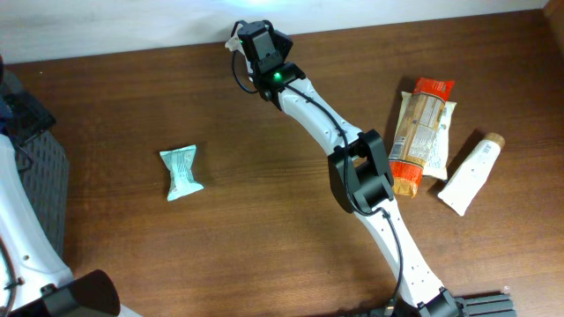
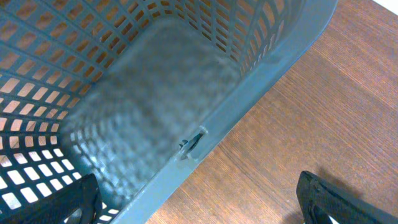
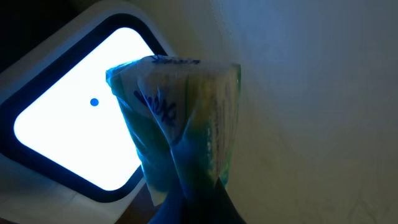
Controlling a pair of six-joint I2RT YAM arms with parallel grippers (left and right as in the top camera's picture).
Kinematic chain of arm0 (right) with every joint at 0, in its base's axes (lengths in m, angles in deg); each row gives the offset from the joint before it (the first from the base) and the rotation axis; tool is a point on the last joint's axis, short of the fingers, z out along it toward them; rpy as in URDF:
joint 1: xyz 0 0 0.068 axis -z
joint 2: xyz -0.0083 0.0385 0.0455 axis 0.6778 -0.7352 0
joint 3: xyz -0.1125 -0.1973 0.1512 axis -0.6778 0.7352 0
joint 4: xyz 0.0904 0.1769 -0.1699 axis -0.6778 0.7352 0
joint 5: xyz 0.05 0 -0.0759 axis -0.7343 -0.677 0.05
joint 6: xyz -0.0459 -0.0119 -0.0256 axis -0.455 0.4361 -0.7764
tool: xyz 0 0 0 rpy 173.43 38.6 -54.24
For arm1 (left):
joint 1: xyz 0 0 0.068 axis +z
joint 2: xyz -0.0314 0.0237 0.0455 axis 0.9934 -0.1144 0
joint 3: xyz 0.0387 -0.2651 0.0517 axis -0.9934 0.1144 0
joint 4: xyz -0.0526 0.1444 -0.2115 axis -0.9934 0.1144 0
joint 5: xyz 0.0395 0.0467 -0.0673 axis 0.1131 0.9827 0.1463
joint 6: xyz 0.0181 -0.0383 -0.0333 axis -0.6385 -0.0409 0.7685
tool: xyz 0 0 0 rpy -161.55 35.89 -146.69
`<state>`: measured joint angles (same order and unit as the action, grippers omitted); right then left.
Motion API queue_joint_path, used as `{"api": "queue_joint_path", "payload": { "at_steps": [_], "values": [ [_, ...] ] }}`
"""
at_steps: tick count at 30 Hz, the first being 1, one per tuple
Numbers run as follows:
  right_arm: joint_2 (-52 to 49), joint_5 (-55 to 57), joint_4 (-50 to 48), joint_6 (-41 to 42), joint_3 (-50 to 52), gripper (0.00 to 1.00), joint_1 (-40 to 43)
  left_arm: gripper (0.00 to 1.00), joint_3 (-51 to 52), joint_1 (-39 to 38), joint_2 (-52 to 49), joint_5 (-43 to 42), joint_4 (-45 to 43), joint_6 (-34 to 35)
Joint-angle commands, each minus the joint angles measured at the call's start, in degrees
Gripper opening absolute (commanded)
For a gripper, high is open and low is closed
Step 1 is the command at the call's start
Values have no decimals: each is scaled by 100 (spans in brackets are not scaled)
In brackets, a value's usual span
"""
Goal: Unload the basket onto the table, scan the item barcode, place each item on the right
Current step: 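Lift the Kleenex pack and hold it up to the white scanner, then move the Kleenex pack right and release it near the tube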
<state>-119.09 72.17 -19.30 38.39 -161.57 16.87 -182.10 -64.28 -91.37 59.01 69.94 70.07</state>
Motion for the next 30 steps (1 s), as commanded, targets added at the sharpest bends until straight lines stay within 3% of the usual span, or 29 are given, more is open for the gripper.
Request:
{"api": "queue_joint_path", "payload": {
  "at_steps": [1, 10, 15, 16, 18, 21, 23, 30],
  "values": [
    [-20, 72, -72, -17, 37, 4, 31, 99, -46, 13, 24, 39, -11, 17],
    [2, 267, -625, 13, 35, 4, 31, 99, -46, 13, 24, 39, -9, 15],
    [636, 184, 28, 1150, 35, 4, 44, 99, -46, 13, 24, 39, -9, 17],
    [901, 66, 341, 1390, 33, 4, 48, 99, -48, 13, 24, 39, -9, 15],
    [1845, -468, 1606, 2730, 31, 4, 55, 99, -46, 13, 24, 39, -11, 17],
    [2520, -925, 2555, 4087, 31, 4, 170, 99, -46, 13, 24, 39, -9, 17],
    [3023, -966, 3753, 5278, 31, 4, 415, 99, -46, 13, 24, 39, -11, 15],
    [3008, -968, 7818, 8148, 142, 4, 2240, 99, -46, 13, 24, 39, -9, 15]
  ]
}}
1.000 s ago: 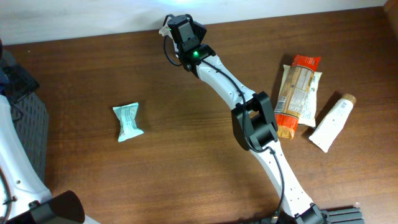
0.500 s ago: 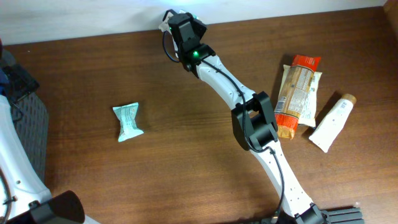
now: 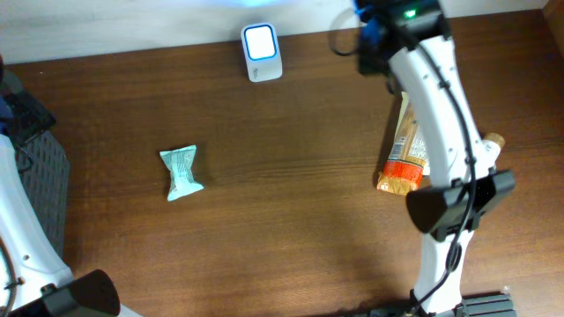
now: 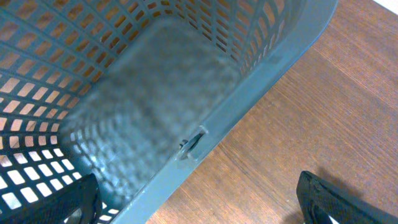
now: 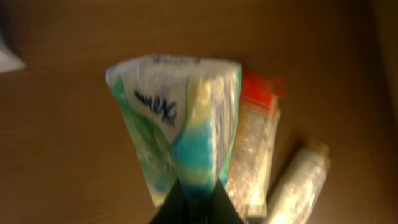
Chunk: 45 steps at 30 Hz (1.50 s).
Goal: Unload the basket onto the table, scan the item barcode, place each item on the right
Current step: 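Move the Kleenex pack right and release it near the tube, then reach to the mint-green wipes pack and grasp it with right gripper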
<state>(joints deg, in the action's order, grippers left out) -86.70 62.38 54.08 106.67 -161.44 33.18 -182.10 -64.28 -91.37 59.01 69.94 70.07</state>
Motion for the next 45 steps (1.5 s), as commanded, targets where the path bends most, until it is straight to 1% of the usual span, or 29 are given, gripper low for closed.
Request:
{"api": "queue_joint_path", "payload": {
  "at_steps": [1, 3, 7, 8, 9, 10, 11, 12, 13, 15, 16, 18, 19, 20, 23, 25, 29, 32, 35, 37, 40, 44, 45],
  "values": [
    [-251, -72, 568, 1325, 243, 4, 844, 99, -48, 13, 24, 39, -11, 15],
    [-256, -297, 597, 1325, 732, 4, 1342, 99, -46, 13, 24, 39, -11, 17],
    [-254, -345, 540, 1322, 1884, 5, 1834, 99, -46, 13, 24, 39, -9, 17],
    [-254, -352, 492, 1322, 2079, 12, 1899, 99, -46, 13, 24, 39, -9, 15],
    [-254, -352, 466, 1320, 2238, 24, 1952, 99, -46, 13, 24, 39, -9, 15],
    [-254, -387, 450, 1285, 2253, 41, 1969, 99, -46, 13, 24, 39, -11, 15],
    [-245, -601, 446, 949, 2098, 68, 1956, 99, -46, 13, 24, 39, -11, 15],
    [-245, -774, 433, 660, 1996, 91, 1943, 99, -46, 13, 24, 39, -11, 17],
    [-245, -1314, 437, 26, 1587, 100, 1886, 99, -46, 13, 24, 39, -9, 15],
    [-245, -1971, 424, -422, 1172, 100, 1797, 99, -46, 13, 24, 39, -9, 17],
    [-245, -2588, 332, -669, 839, 99, 1663, 99, -46, 15, 24, 39, -9, 17],
    [-245, -3080, 111, -678, 518, 100, 1399, 99, -46, 15, 24, 39, -11, 17],
    [-245, -3331, -205, -680, 404, 99, 1091, 99, -46, 13, 24, 39, -9, 17],
    [-249, -3491, -592, -678, 398, 99, 662, 99, -46, 13, 24, 39, -9, 17],
    [-369, -3663, -1353, -627, 398, 99, -444, 99, -46, 13, 24, 39, -11, 17],
    [-640, -4166, -1976, -417, 398, 99, -1342, 99, -46, 15, 24, 39, -9, 17],
    [-1126, -4586, -2885, -321, 398, 99, -2323, 99, -46, 13, 24, 39, -11, 17],
    [-1530, -4618, -3423, -155, 400, 99, -2704, 99, -46, 13, 24, 39, -9, 15],
    [-1919, -4765, -3724, 282, 404, 89, -2763, 99, -46, 13, 24, 39, -9, 17],
    [-2269, -5305, -3928, 476, 409, 82, -2767, 99, -46, 13, 24, 39, -11, 17],
    [-2594, -5593, -4013, 575, 409, 78, -2844, 99, -46, 13, 24, 39, -11, 15],
    [-2791, -5678, -4142, 599, 409, 62, -3045, 99, -46, 13, 24, 39, -11, 17],
    [-2793, -5657, -4162, 599, 409, 57, -3086, 99, -46, 13, 24, 39, -11, 17]
  ]
}}
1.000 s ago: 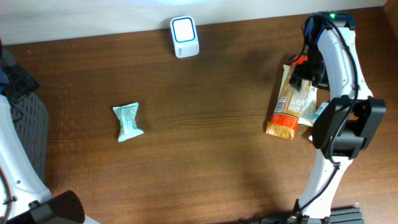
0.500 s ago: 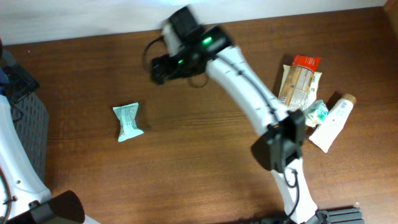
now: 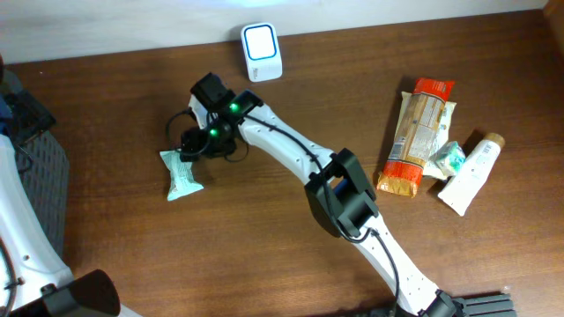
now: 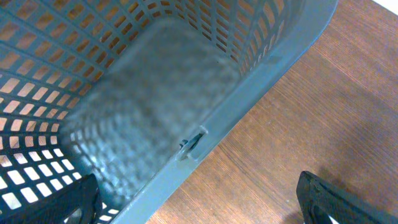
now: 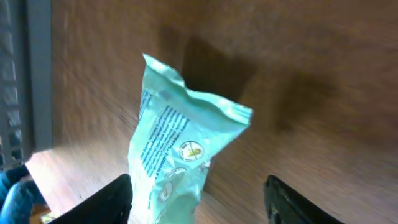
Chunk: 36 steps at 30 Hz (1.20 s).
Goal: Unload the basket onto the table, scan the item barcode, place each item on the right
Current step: 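Reach to the mint-green wipes pack and grasp it with right gripper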
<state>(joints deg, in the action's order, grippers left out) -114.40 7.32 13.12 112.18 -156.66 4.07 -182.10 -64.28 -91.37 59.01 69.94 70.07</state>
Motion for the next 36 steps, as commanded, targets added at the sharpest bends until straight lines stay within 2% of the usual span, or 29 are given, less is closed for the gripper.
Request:
{"api": "queue_joint_path", "payload": {
  "at_steps": [1, 2, 4, 5, 10, 11, 12, 18, 21, 25, 26, 27, 28, 29, 30, 31, 36],
  "values": [
    [-24, -83, -70, 50, -70, 54, -205, 99, -46, 13, 24, 39, -9, 17],
    [-24, -4, -68, 48, -70, 51, -247, 99, -46, 13, 24, 39, -9, 15],
    [-31, 153, -63, 50, -70, 31, -313, 99, -46, 13, 24, 39, -9, 17],
    [-31, 153, -63, 50, -70, 28, -310, 99, -46, 13, 24, 39, -9, 15],
    [-31, 146, -63, 68, 22, 27, -317, 99, -46, 13, 24, 39, -9, 15],
    [-31, 146, -59, 66, 22, 13, -317, 99, -46, 13, 24, 39, -9, 15],
    [-31, 146, -11, 66, 22, 4, -317, 99, -46, 13, 24, 39, -9, 15],
    [254, 136, 573, -236, -52, 4, -153, 99, -46, 13, 24, 39, -9, 17],
    [734, 817, 1233, -256, -326, 4, 79, 99, -46, 15, 24, 39, -11, 15],
    [946, 901, 1587, -341, -350, 4, 339, 99, -46, 13, 24, 39, -9, 15],
    [933, 876, 1456, -542, -348, 13, 337, 99, -46, 13, 24, 39, -9, 17],
    [933, 846, 1193, -669, -348, 49, 315, 99, -46, 13, 24, 39, -9, 17],
    [931, 831, 938, -686, -348, 71, 302, 99, -46, 13, 24, 39, -9, 17],
    [931, 828, 678, -619, -348, 88, 299, 99, -46, 13, 24, 39, -11, 17],
    [905, 798, 485, -525, -348, 97, 299, 99, -46, 13, 24, 39, -11, 17],
    [872, 769, 317, -400, -348, 99, 299, 99, -46, 13, 24, 39, -9, 17],
    [306, -184, -341, 332, -348, 99, 295, 99, -46, 13, 24, 39, -11, 15]
  ]
}}
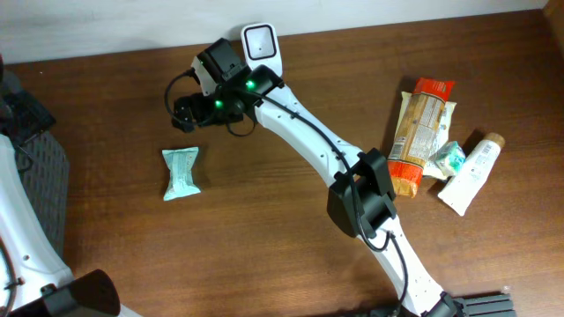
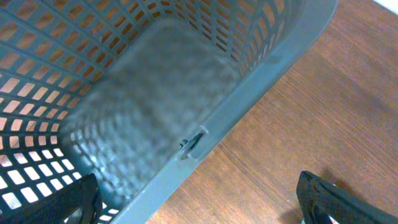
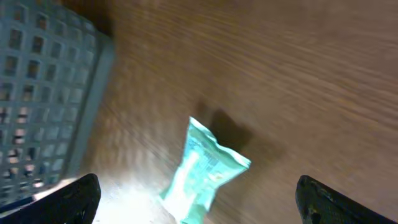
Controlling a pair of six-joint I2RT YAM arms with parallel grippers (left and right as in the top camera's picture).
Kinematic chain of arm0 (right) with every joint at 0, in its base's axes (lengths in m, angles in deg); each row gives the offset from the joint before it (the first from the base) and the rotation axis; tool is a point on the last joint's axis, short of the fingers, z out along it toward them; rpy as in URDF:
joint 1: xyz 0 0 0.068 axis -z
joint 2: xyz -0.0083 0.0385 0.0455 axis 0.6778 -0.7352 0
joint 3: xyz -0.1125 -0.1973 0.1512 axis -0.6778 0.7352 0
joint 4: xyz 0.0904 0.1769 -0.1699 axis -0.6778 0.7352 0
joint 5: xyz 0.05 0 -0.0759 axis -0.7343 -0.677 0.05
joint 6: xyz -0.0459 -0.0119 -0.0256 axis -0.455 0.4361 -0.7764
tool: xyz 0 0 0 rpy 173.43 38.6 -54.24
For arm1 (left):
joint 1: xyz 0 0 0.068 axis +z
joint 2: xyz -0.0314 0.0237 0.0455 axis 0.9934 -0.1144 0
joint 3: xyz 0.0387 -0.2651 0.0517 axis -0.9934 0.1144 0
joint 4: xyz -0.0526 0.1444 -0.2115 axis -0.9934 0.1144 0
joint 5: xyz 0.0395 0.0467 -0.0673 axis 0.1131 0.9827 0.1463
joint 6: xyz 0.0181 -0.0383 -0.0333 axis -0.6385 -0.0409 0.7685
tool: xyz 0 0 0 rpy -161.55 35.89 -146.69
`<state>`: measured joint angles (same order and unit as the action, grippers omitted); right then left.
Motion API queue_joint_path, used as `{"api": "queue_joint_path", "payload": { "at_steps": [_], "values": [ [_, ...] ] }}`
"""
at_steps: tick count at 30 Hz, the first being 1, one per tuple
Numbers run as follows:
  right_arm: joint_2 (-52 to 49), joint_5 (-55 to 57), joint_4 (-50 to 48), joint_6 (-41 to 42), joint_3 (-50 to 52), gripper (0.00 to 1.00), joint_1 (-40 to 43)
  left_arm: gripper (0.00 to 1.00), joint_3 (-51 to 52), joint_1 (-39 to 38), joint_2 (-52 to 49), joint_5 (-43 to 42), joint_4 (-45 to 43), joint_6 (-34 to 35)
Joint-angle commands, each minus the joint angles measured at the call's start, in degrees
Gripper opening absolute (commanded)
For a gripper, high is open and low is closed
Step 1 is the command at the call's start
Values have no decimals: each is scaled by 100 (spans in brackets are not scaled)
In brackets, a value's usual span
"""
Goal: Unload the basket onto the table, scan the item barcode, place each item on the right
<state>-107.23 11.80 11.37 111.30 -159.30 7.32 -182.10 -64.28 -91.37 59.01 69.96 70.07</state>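
Note:
A teal snack packet [image 1: 181, 172] lies flat on the brown table, left of centre. In the right wrist view the packet [image 3: 208, 174] shows between and below my spread fingers. My right gripper [image 1: 185, 113] hangs open above the table just behind the packet, holding nothing; in its own view the right gripper [image 3: 202, 200] is empty. The white scanner [image 1: 261, 42] with its lit window stands at the back edge. My left gripper [image 2: 196, 202] is open over the rim of the grey basket [image 2: 205, 137].
At the right lie an orange snack pack [image 1: 419, 132], a small tissue packet [image 1: 448, 158] and a white tube [image 1: 471, 172]. The grey mesh basket [image 1: 44, 176] sits at the left edge, and this basket [image 3: 43, 81] shows near the teal packet in the right wrist view.
My right gripper was low and close over the teal packet; now it is higher and further back, still open. The packet lies in about the same spot. The left arm has not moved.
My right gripper held a tissue packet up to the scanner. Then it held that packet over the items at the right. Then the tissue packet lay beside the orange pack, and the gripper was open over the teal packet at the left. Now it hangs higher there.

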Motion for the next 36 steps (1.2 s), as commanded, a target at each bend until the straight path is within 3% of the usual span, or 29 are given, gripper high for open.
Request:
{"api": "queue_joint_path", "payload": {
  "at_steps": [1, 10, 13, 15, 17, 18, 19, 20, 24, 28, 34, 36],
  "values": [
    [-546, -850, -299, 570, -83, 99, -31, 99, -46, 13, 24, 39, -13, 15],
    [-1193, -990, -669, 1119, -79, 99, -251, 99, -46, 13, 24, 39, -13, 17],
    [-1316, -833, -713, 1119, -74, 87, -479, 99, -46, 13, 24, 39, -13, 17],
    [-1316, -835, -728, 1187, -74, 73, -476, 99, -46, 13, 24, 39, -11, 17],
    [-1316, -839, -664, 1185, -74, 47, -479, 99, -46, 13, 24, 39, -11, 17],
    [-1316, -846, -621, 1185, -74, 22, -476, 99, -46, 13, 24, 39, -11, 17],
    [-1316, -846, -588, 1185, -74, 8, -476, 99, -46, 13, 24, 39, -11, 17],
    [-1316, -852, -566, 1182, -74, 4, -476, 99, -46, 13, 24, 39, -13, 15],
    [-1224, -942, -509, 804, -76, 4, -387, 99, -46, 13, 24, 39, -11, 15],
    [-468, -328, 267, 531, -107, 4, 125, 99, -46, 13, 24, 39, -13, 17],
    [-138, 142, 2632, 520, -68, 4, 964, 99, -46, 13, 24, 39, -13, 15],
    [-144, 245, 3069, -133, -68, 4, 1005, 99, -46, 15, 24, 39, -11, 15]
  ]
}}
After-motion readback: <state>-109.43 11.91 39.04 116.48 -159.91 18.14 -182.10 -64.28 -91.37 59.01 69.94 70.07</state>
